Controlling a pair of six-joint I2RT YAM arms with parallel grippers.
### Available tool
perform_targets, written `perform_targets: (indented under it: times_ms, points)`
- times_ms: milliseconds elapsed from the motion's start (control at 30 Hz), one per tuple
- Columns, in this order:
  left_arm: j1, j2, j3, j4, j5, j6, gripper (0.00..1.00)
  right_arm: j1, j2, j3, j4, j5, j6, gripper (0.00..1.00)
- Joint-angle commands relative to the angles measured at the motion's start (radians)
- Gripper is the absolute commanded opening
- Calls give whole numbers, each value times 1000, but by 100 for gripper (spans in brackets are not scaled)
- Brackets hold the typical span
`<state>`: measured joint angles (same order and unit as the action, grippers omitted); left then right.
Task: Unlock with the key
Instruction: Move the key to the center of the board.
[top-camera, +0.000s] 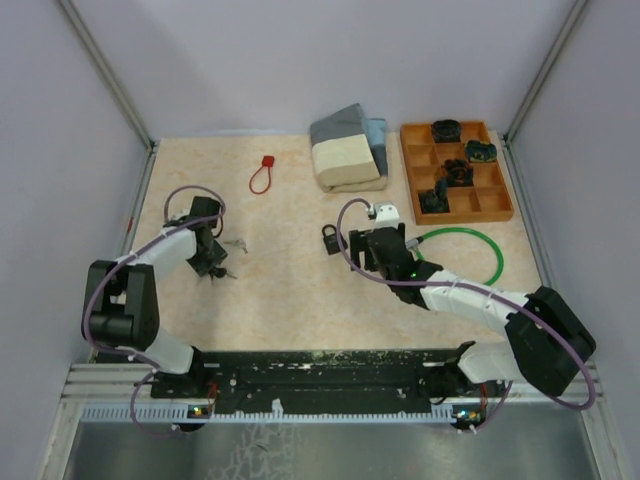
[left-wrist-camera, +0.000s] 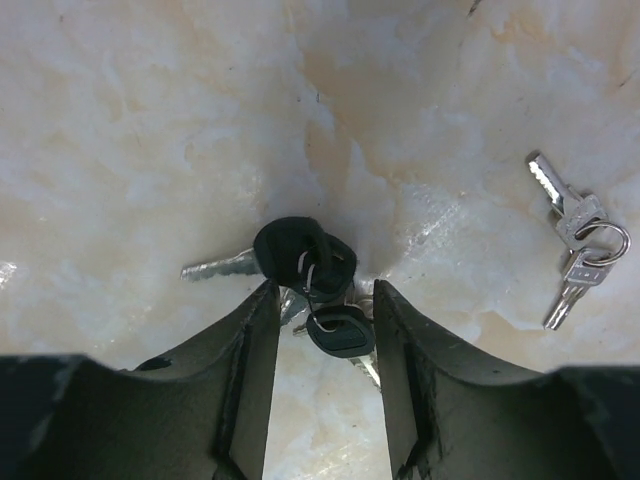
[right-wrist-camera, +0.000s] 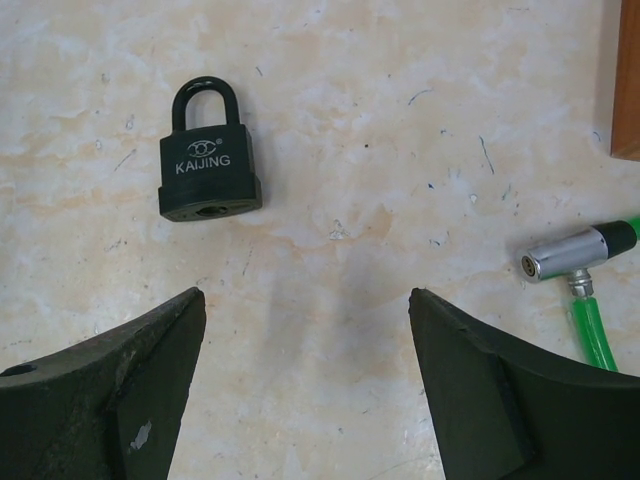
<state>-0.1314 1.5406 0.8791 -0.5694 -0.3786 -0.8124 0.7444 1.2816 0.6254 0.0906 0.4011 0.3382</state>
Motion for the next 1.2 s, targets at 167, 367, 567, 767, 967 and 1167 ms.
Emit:
perform_targets:
  times_ms: [167,367,567,767,967,1167]
  points:
    - [12,32,9,16,15,14,31,26,-24,0,64,55,-23,82]
    - [11,-84,-44,29,35,37,10,27,-17,16,43,54,-24,82]
    - [10,-248,-110,99,150,87,3,27,-3,48,9,25,-19,82]
    - [4,-397,-193,211,363,111,2,27,-56,42,15,-30,-22,82]
    - [-55,-465,-240,379,544,125,2,28,-120,2,24,-50,-31,82]
    - [-257,-349,-171,489,529,166,3,27,-140,-3,-16,-35,-33,82]
